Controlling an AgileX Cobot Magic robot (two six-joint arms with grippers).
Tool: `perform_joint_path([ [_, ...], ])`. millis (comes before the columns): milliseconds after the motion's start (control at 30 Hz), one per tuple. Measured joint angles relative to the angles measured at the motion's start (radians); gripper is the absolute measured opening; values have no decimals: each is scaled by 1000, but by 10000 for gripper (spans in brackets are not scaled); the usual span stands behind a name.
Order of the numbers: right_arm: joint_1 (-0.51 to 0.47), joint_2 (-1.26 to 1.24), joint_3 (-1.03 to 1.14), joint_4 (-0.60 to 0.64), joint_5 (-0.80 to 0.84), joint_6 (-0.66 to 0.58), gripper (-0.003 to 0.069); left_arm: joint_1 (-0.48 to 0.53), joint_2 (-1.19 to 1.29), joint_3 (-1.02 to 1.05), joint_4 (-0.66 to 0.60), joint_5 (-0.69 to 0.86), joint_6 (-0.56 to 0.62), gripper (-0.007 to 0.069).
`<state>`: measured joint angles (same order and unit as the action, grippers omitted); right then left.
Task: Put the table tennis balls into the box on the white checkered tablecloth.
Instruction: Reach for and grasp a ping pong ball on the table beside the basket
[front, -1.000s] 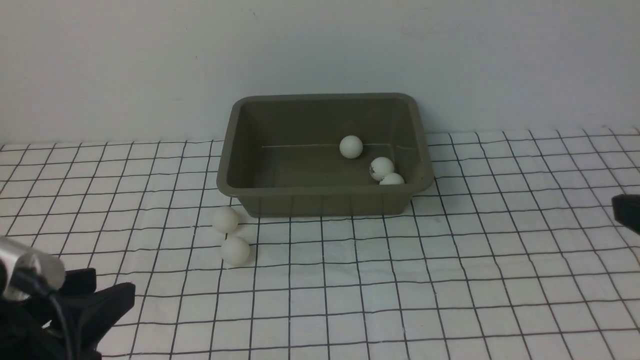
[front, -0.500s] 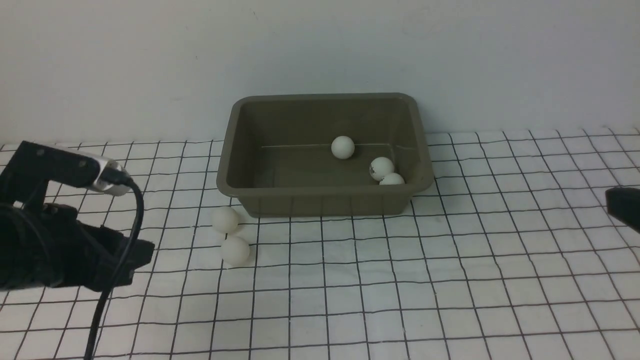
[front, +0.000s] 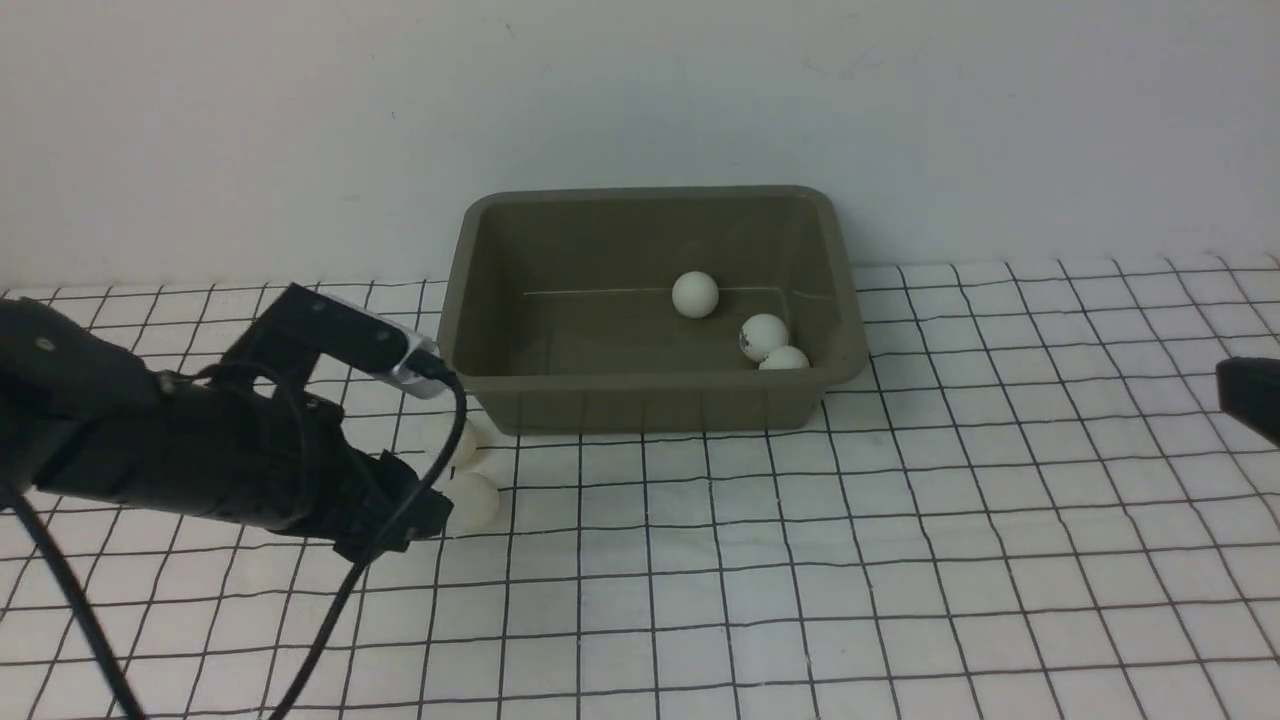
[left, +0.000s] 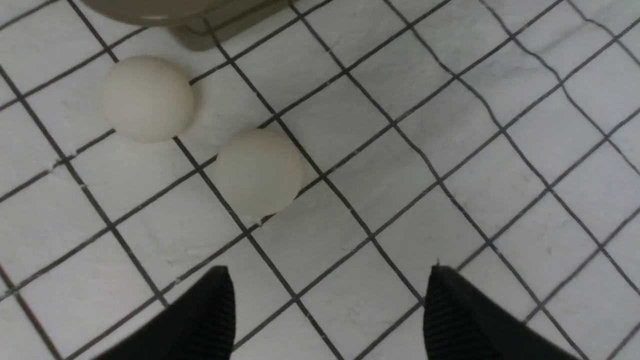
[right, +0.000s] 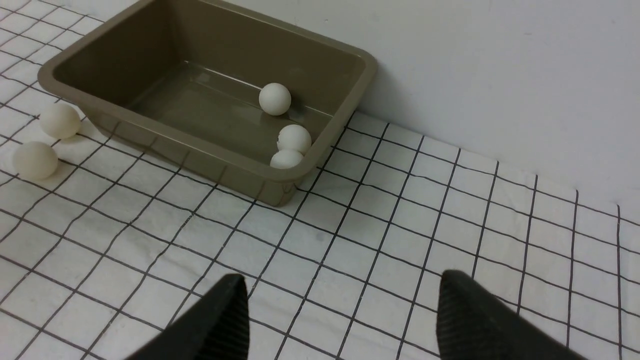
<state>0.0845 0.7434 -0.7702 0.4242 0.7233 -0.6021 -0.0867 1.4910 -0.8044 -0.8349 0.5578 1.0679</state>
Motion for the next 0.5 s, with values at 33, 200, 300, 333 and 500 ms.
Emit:
perform_joint_path([
  [33,0,0,0,0,0,-2,461,-10,20,0,-1,-23,-14,458],
  [200,0,0,0,0,-1,-10,461,-65,106,-5,-49,-165,-63,461],
  [300,0,0,0,0,-1,-14,461,-93,129,-6,-94,-225,-68,461],
  [333,0,0,0,0,-1,-14,461,-102,136,-6,-105,-234,-68,461],
  [500,0,0,0,0,-2,-16,461,-114,169,-6,-159,-299,-68,461],
])
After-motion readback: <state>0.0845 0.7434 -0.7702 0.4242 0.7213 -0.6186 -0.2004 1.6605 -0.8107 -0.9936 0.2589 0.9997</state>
